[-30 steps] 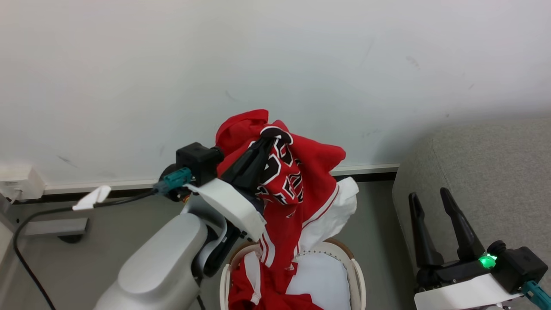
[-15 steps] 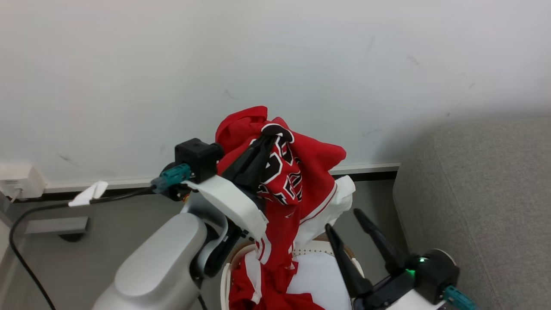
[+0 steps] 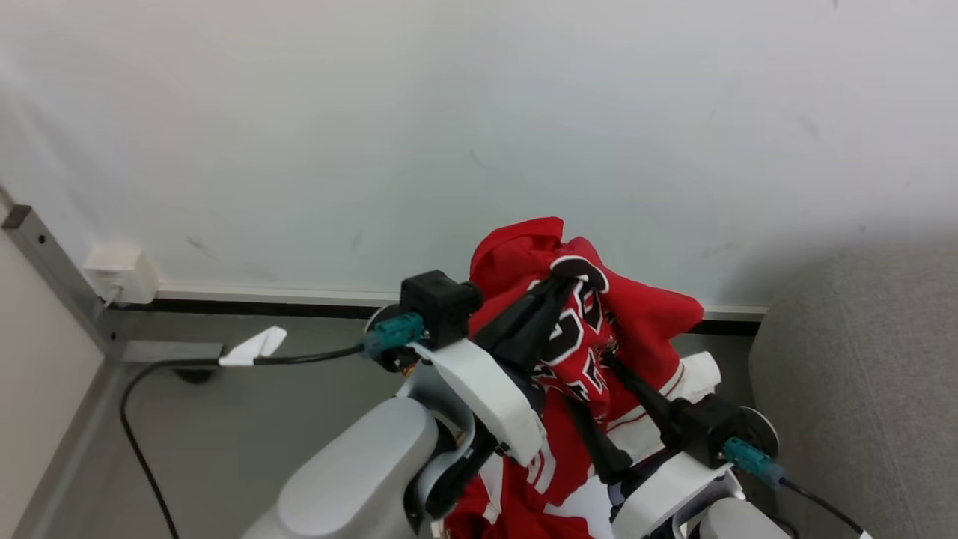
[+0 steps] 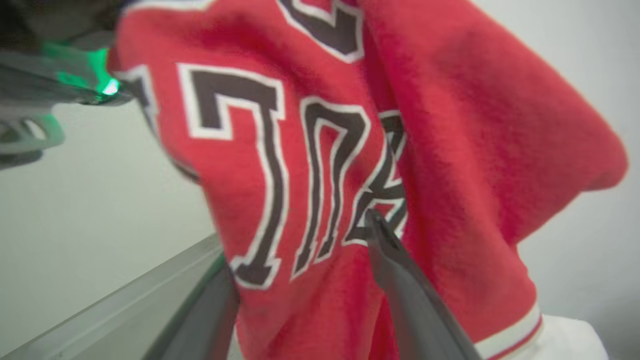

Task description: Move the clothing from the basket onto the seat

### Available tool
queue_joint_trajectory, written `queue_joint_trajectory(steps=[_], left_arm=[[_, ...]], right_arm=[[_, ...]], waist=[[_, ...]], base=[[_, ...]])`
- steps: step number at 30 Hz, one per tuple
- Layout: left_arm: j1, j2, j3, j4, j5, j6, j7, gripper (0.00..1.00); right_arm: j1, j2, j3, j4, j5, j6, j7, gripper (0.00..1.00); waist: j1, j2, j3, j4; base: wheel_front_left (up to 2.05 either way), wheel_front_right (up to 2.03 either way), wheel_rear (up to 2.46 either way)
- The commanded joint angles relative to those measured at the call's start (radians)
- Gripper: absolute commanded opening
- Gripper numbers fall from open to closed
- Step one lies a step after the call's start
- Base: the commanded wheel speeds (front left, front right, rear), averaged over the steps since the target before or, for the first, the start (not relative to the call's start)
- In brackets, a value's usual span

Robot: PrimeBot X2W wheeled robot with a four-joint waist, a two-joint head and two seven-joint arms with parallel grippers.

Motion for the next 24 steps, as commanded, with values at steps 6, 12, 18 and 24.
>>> queue_joint_trajectory(steps=[6,12,18,24], left_arm=[[0.039,-0.021,-0.036,-0.019,-0.010,-0.012,0.005,0.00],[0.052,-0.012,-0.038,-0.018,-0.021,-0.008,0.006,0.00],[0.066,0.007,-0.015,0.001,-0.038,0.009,-0.005,0.00],[0.089,0.011,-0.004,0.013,-0.056,0.008,-0.017,1.00]], right_arm=[[-0.046,0.003,-0.034,0.087,0.034,-0.002,0.000,1.00],[-0.067,0.002,-0.054,0.096,0.095,-0.002,0.000,0.00],[-0.043,0.003,-0.081,0.072,0.152,-0.002,0.000,0.00],[-0.010,0.002,-0.150,-0.006,0.139,-0.002,0.000,0.00]], waist=[[-0.0001,-0.0001,-0.008,0.073],[-0.0001,-0.0001,-0.012,0.089],[-0.0001,-0.0001,-0.014,0.079],[-0.0001,-0.0001,-0.013,0.041]], base=[[0.00,0.00,0.00],[0.00,0.00,0.00],[0.00,0.00,0.00],[0.00,0.00,0.00]])
